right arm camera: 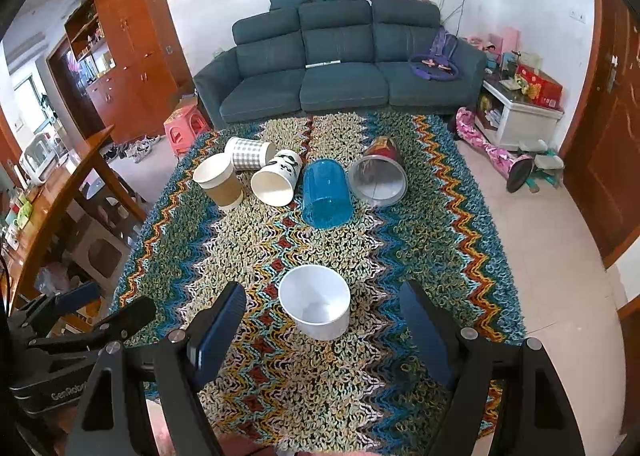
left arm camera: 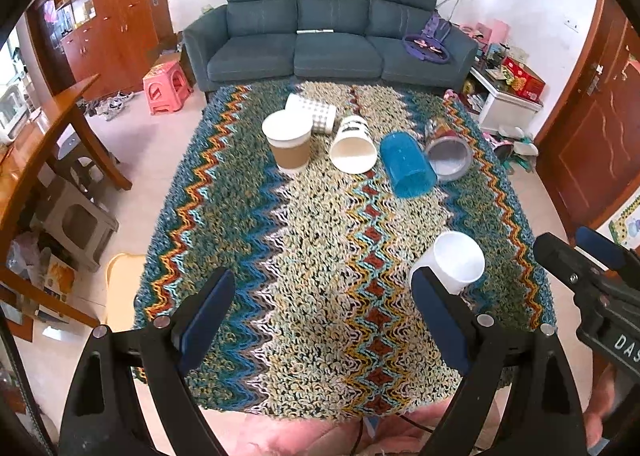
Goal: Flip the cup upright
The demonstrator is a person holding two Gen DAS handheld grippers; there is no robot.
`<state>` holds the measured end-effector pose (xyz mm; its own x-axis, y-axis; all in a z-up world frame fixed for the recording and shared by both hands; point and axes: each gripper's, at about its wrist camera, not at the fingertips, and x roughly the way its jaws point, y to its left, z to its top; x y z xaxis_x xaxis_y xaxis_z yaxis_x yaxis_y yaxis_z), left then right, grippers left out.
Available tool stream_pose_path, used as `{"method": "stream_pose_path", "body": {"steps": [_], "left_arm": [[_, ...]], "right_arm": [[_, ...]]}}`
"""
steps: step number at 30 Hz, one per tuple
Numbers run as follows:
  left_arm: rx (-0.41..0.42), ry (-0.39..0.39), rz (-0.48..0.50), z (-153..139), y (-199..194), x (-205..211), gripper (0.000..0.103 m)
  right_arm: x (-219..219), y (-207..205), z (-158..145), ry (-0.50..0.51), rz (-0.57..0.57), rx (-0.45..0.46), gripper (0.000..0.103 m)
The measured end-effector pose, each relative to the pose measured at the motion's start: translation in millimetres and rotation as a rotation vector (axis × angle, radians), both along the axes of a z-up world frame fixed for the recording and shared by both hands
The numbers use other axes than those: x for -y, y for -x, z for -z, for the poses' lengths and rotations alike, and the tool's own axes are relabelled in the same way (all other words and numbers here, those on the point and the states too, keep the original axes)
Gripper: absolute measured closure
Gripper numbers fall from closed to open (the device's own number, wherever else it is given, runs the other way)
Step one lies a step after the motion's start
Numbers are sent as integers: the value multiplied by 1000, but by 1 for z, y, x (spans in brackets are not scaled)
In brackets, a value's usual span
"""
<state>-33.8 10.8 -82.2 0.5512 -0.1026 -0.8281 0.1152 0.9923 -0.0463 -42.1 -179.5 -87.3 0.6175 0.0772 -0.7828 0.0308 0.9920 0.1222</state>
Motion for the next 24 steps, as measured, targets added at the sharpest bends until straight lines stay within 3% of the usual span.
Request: {"method": "stream_pose_path", "body": {"steps": [8,24], "left_arm": [[23,13,-9,-24,-3,-2,11],[48,7,-62,-39,-8,-2,11]], "right_arm": [[-4,-2,-24,10,-8,24,23],[-5,-4,-61,27,-16,93,23]]}}
